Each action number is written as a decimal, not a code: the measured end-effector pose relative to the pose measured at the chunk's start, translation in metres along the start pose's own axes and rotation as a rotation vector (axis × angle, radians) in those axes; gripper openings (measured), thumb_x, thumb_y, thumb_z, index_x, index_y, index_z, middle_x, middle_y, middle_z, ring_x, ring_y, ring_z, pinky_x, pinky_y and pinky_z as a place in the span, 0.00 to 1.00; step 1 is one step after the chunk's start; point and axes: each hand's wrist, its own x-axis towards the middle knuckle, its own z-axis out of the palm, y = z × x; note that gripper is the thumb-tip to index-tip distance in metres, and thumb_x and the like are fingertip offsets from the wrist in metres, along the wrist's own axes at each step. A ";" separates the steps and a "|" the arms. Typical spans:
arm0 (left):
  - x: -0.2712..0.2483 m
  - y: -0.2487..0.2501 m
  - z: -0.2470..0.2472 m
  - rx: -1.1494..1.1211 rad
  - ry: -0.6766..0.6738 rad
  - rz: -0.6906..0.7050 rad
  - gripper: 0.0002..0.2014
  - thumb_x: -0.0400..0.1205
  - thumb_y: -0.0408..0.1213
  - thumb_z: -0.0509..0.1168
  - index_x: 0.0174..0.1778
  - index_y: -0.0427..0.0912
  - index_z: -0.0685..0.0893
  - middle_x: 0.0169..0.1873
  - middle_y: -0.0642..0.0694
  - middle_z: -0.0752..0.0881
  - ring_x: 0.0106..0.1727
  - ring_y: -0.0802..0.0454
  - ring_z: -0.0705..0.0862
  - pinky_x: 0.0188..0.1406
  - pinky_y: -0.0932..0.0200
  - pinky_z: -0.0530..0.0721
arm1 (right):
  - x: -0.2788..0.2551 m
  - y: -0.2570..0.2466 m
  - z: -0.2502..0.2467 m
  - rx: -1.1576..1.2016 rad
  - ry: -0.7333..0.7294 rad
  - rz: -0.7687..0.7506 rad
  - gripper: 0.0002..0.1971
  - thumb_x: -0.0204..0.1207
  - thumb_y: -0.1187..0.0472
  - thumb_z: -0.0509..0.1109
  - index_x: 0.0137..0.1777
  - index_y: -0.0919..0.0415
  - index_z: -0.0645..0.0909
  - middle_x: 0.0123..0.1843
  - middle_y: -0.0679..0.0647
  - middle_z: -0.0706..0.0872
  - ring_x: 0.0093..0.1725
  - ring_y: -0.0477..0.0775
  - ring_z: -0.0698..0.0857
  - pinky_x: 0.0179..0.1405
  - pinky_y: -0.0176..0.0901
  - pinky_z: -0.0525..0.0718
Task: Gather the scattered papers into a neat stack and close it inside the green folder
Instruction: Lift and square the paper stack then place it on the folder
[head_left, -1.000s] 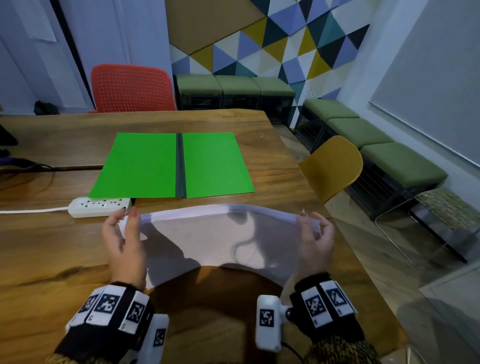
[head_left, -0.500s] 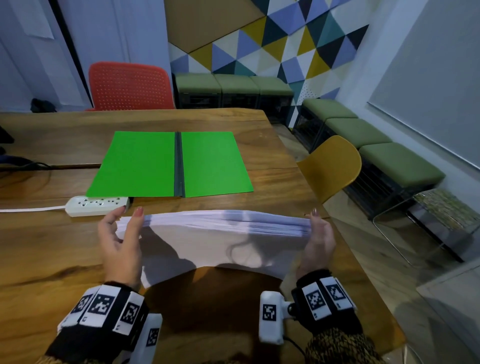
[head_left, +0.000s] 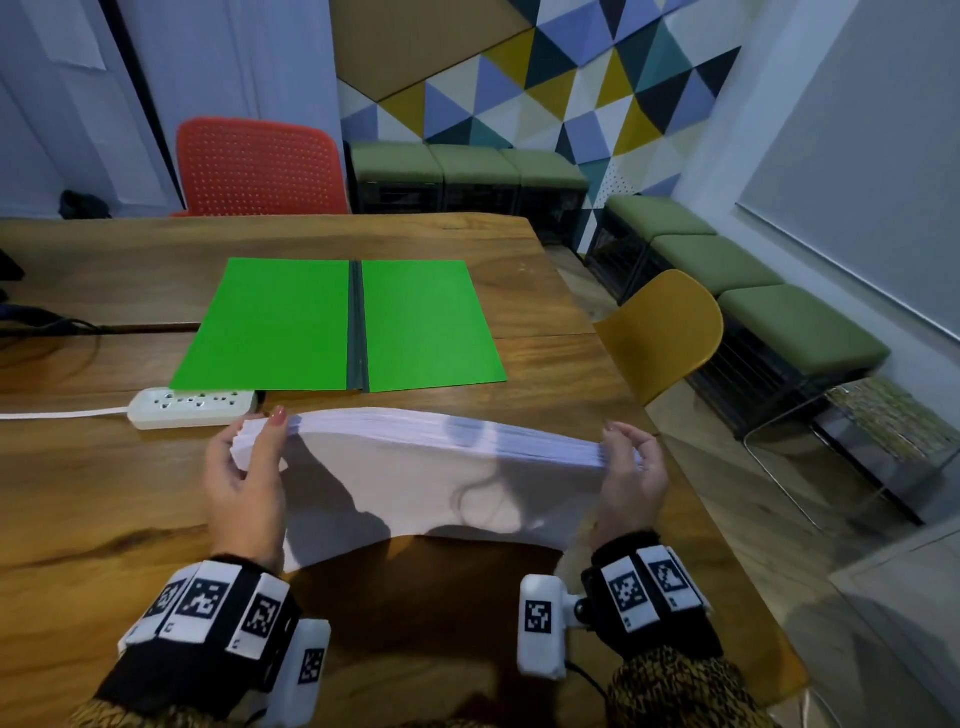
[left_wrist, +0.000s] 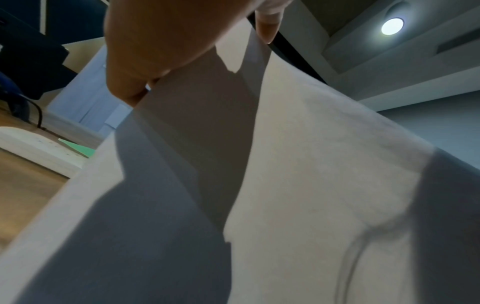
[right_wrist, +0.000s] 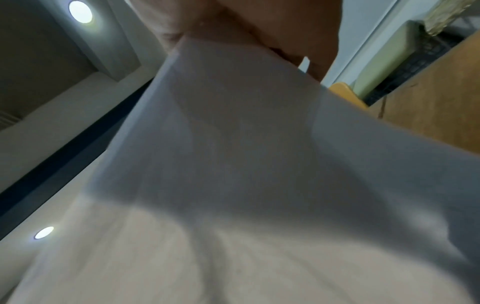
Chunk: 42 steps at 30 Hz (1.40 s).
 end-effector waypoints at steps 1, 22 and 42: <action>0.001 -0.001 -0.001 0.005 0.005 -0.010 0.21 0.78 0.48 0.66 0.63 0.41 0.77 0.51 0.44 0.79 0.52 0.50 0.76 0.54 0.53 0.73 | 0.000 0.000 0.000 -0.020 -0.003 -0.011 0.01 0.74 0.64 0.67 0.44 0.60 0.80 0.40 0.47 0.81 0.41 0.41 0.78 0.37 0.30 0.72; 0.007 0.015 0.000 -0.003 -0.035 -0.076 0.11 0.79 0.55 0.61 0.33 0.57 0.72 0.42 0.55 0.75 0.46 0.59 0.72 0.54 0.57 0.67 | 0.007 0.022 -0.034 -0.187 -0.570 -0.269 0.20 0.69 0.81 0.66 0.44 0.51 0.76 0.43 0.53 0.80 0.40 0.32 0.81 0.40 0.23 0.81; 0.011 -0.029 -0.035 0.252 -0.408 0.026 0.11 0.78 0.25 0.63 0.54 0.42 0.79 0.46 0.43 0.84 0.49 0.60 0.86 0.53 0.56 0.83 | -0.001 0.033 -0.026 -0.081 -0.453 0.028 0.24 0.69 0.82 0.65 0.65 0.69 0.72 0.45 0.46 0.83 0.41 0.35 0.85 0.53 0.42 0.86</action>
